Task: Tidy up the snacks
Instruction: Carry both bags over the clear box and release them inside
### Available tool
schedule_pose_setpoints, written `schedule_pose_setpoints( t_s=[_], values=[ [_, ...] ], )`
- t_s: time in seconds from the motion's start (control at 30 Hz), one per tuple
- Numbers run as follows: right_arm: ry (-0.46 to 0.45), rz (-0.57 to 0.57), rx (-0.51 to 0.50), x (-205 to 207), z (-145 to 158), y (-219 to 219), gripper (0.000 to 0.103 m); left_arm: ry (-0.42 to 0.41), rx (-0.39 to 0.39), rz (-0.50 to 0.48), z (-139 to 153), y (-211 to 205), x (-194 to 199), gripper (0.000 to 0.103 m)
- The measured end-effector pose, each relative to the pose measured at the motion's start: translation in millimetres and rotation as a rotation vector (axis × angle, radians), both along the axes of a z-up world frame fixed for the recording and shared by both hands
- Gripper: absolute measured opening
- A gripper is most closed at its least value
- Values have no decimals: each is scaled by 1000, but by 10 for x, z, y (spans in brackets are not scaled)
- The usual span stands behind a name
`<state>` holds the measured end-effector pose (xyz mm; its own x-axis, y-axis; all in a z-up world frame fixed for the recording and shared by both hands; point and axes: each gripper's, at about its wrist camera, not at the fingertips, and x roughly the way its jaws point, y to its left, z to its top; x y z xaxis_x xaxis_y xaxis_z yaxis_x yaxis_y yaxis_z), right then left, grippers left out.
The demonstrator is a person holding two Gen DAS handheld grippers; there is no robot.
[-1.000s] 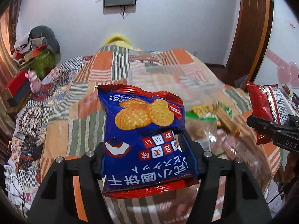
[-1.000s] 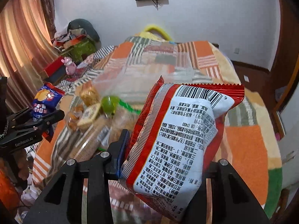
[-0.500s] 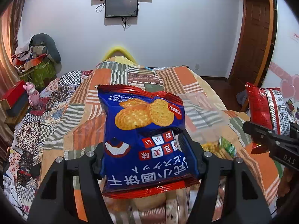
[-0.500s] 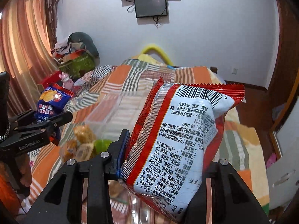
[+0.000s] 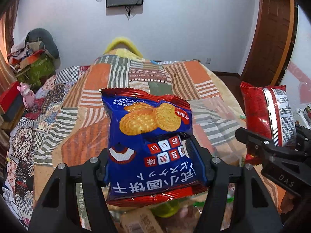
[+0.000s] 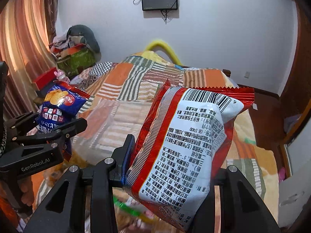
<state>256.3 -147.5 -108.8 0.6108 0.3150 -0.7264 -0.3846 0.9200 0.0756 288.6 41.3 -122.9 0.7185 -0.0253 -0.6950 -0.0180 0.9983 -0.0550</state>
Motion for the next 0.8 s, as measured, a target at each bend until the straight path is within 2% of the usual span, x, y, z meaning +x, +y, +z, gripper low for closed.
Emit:
schedule_pose_setpoints(
  t_s=[0.3,0.57,0.67,0.8],
  values=[
    [71,20,-59,311,-216,77,36,111,-9,-2,-285,-3,429,65],
    [149,26,-69,405,-379,31,37,165,18,-21,-496,-64,558,66],
    [149,30,-89,388,-383,24,39,171,21,-24,-550,-67,567,67],
    [143,34,-112,367,-359,10,48,156,12,-19,-520,-37,551,70]
  ],
)
